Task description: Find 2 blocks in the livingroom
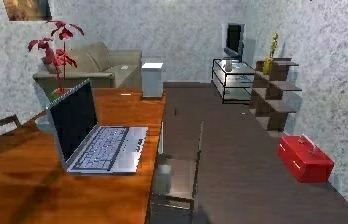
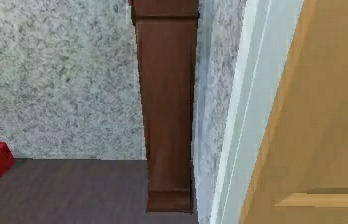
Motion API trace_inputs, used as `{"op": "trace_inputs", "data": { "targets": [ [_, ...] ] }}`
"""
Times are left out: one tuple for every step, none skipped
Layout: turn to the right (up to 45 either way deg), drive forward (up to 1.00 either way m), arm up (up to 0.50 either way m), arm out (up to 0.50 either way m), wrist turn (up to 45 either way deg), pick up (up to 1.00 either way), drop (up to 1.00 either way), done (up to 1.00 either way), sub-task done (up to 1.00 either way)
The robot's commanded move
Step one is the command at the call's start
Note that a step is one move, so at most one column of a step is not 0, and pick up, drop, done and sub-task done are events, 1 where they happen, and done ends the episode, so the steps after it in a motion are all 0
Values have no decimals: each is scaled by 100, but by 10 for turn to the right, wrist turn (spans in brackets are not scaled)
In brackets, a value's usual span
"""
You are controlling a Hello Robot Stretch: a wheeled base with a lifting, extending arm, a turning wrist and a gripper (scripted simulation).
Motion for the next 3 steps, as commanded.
{"op": "trace_inputs", "data": {
  "targets": [
    [450, 0, 0, 0, 0, 0, 0, 0, 0],
    [0, 20, 0, 0, 0, 0, 0, 0, 0],
    [-240, 0, 0, 0, 0, 0, 0, 0, 0]
  ]
}}
